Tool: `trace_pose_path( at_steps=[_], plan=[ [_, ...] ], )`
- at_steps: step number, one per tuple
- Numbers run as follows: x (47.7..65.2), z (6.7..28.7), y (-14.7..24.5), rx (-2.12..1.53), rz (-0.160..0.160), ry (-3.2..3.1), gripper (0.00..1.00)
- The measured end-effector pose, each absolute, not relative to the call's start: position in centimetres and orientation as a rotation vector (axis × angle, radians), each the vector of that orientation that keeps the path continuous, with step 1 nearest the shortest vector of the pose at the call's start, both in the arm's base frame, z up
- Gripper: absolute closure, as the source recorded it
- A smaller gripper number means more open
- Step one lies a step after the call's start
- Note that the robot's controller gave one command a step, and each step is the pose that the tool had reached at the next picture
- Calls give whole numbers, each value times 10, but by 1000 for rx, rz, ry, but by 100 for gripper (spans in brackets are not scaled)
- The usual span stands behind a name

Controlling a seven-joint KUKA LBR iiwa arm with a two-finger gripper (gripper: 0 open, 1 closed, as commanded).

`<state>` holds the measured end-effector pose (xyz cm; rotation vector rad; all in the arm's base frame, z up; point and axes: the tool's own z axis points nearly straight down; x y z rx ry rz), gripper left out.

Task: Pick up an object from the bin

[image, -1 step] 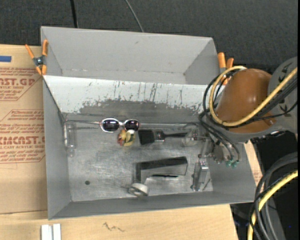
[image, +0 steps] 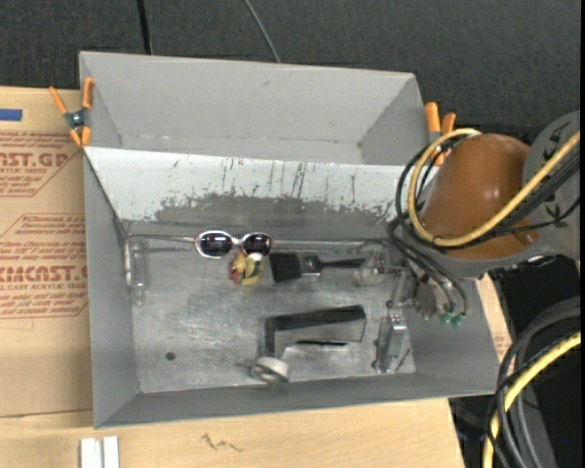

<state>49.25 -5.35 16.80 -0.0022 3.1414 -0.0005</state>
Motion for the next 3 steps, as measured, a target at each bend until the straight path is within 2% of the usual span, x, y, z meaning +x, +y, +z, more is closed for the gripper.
trace_pose_path(
  at_steps=[1, 2, 3],
  plan=[
    [515, 72, -32, 68, 1, 3126, 100],
    [515, 72, -32, 68, 1, 3126, 100],
    [515, 233, -23, 109, 1, 3137, 100]
  ],
)
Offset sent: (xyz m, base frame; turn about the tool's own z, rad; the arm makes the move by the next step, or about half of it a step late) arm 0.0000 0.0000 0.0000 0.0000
